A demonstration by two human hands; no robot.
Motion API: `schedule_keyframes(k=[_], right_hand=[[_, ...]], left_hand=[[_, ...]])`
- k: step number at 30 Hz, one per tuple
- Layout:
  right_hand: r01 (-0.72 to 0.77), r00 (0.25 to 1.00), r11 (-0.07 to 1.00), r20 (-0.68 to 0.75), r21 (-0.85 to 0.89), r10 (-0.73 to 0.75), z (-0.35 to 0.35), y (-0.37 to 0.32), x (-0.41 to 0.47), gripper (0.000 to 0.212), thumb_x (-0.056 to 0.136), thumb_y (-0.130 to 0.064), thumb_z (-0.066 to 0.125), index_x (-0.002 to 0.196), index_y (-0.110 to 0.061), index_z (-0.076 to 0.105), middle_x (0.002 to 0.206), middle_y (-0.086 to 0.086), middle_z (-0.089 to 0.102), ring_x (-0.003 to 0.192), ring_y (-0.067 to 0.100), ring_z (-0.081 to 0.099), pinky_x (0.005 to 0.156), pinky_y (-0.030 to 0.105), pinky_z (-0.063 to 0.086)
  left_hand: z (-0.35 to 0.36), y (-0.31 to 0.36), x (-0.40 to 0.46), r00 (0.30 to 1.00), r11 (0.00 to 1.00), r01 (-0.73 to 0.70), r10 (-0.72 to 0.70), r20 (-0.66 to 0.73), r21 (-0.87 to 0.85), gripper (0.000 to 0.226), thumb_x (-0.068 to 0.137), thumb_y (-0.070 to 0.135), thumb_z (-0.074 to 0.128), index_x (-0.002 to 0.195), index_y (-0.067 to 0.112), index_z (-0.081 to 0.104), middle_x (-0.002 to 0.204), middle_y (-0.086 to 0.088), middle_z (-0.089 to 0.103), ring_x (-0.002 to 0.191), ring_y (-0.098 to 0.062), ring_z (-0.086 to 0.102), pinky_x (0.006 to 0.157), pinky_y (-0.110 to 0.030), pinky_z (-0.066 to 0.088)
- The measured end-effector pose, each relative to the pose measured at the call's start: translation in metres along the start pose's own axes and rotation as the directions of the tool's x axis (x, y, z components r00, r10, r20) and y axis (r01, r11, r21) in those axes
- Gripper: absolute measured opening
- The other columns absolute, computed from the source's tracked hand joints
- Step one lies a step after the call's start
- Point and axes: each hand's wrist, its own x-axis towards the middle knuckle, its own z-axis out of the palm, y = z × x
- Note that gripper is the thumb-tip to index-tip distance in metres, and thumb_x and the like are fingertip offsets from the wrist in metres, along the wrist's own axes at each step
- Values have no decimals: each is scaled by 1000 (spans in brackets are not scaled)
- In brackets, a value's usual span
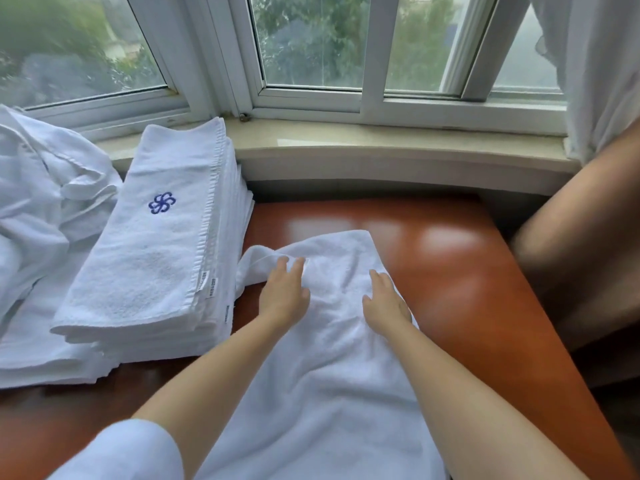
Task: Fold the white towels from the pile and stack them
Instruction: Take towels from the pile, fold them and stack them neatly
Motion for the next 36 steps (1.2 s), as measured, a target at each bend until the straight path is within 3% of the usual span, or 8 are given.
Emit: schedule_keyframes(k=[4, 8, 12, 15, 18, 24, 29, 36], right_hand=[[53, 995, 998, 87, -20, -51, -3, -5, 26, 67, 100, -29, 36, 153, -32, -5, 161, -12, -3, 129, 17, 47, 92, 31, 43], [78, 995, 997, 71, -19, -77, -5, -26, 60, 73, 97, -27, 42, 152, -36, -5, 160, -15, -8, 107, 18, 60, 77, 28, 47], [124, 987, 986, 114, -115, -111, -13, -42, 98, 91, 88, -17, 53, 152, -34, -9, 160, -10, -6, 94, 24, 64, 63, 27, 43], [96, 977, 983, 203, -158, -63, -24, -47, 114, 72, 84, -19, 58, 147, -28, 24, 142, 0, 38, 102, 27, 60, 69, 30, 45], [65, 995, 987, 85, -147, -53, -34, -52, 124, 32, 88, -12, 50, 119, -16, 51, 121, 8, 58, 105, 32, 59, 75, 32, 42], [-99, 895, 960, -399, 260, 200, -67, -42, 154, 29, 92, -4, 44, 120, -13, 47, 130, 8, 41, 100, 35, 55, 73, 33, 38], [-250, 922, 956, -263, 157, 284, -56, -17, 157, 60, 95, -22, 53, 148, -21, 24, 156, 7, 13, 126, 32, 42, 99, 42, 45], [-96, 988, 974, 102, -205, 118, -16, -13, 151, 69, 98, -55, 31, 153, -30, -1, 160, 4, -17, 147, 27, -15, 117, 46, -4]], left_hand=[[-1, -2, 41, 996, 996, 86, -86, 2, -23, 58, 101, 37, 36, 153, 26, 15, 150, -9, 36, 123, -28, 51, 81, -37, 48], [-9, -1, 85, 956, 916, 232, -278, 100, 327, 55, 97, 46, 41, 141, 14, 44, 120, -10, 64, 114, -30, 57, 86, -36, 45], [-11, 1, 124, 836, 900, 240, -382, 395, 363, 97, 86, 31, 66, 154, 20, -3, 134, -8, 56, 116, -28, 57, 88, -36, 47], [-16, 1, 143, 767, 877, 204, -420, 485, 436, 64, 84, 29, 68, 139, 13, 41, 114, -6, 60, 103, -27, 60, 83, -35, 49], [-14, 4, 152, 903, 928, 191, -294, 313, 320, 25, 86, 17, 61, 109, 9, 58, 89, -4, 58, 81, -24, 57, 65, -31, 44], [-12, 20, 190, 980, 966, -196, 187, -70, -170, 65, 92, 11, 56, 148, 28, 26, 144, -8, 45, 128, -25, 47, 91, -34, 45], [14, 9, 178, 958, 960, -166, 103, 268, 224, 72, 95, 29, 56, 153, 27, 14, 161, -5, 13, 147, -27, 13, 117, -50, 20], [20, 2, 163, 898, 926, -184, 22, 440, 330, 67, 98, 16, 45, 154, 32, 10, 162, -3, -5, 149, -27, -3, 116, -60, 8]])
